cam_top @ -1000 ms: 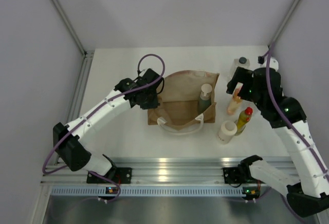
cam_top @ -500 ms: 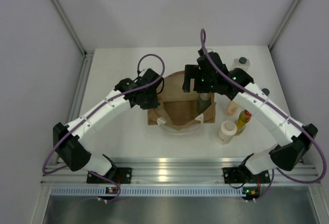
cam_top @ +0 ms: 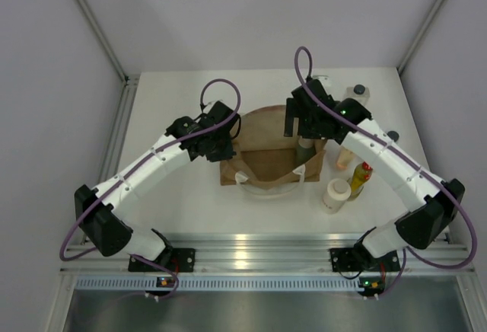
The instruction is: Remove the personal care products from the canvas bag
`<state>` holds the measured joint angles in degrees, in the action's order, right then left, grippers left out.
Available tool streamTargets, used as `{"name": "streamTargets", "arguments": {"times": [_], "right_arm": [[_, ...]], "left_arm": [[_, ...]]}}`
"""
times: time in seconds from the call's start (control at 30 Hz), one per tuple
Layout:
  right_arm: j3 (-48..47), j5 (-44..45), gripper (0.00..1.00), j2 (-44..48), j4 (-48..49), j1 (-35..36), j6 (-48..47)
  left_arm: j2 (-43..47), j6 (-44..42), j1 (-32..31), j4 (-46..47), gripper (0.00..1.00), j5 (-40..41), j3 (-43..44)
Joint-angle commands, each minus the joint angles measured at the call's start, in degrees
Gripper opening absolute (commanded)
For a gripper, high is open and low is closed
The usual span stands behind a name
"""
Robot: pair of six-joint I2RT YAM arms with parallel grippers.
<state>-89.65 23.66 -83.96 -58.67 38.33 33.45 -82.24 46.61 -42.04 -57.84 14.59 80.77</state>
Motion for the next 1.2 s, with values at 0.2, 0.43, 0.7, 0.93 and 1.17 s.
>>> {"name": "streamTargets", "arguments": {"times": [0.2, 0.43, 0.7, 0.93, 1.17], "right_arm": [[-3.16, 5.61, 0.95, -7.35, -1.97, -0.45, -1.90], [-4.75, 7.01, 0.92, -9.90, 0.66, -0.97, -1.90], [-5.01, 7.19, 0.71, -10.08, 1.81, -1.32, -1.81], [-0.71, 5.52, 0.49, -8.94, 3.91, -1.85, -1.20], [1.84, 1.22, 0.00, -6.39, 7.86, -2.29, -2.24]], "left_arm": [[0.85, 0.85, -0.06, 1.77, 0.00, 0.26, -0.53], [1.64, 0.24, -0.06, 1.77, 0.00, 0.09, -1.14], [2.43, -0.56, -0.06, 1.68, 0.00, 0.00, -1.67], [3.05, -0.20, -0.06, 1.68, 0.00, -0.09, -2.29], [3.84, -0.12, -0.06, 1.68, 0.00, 0.35, -2.29]]}}
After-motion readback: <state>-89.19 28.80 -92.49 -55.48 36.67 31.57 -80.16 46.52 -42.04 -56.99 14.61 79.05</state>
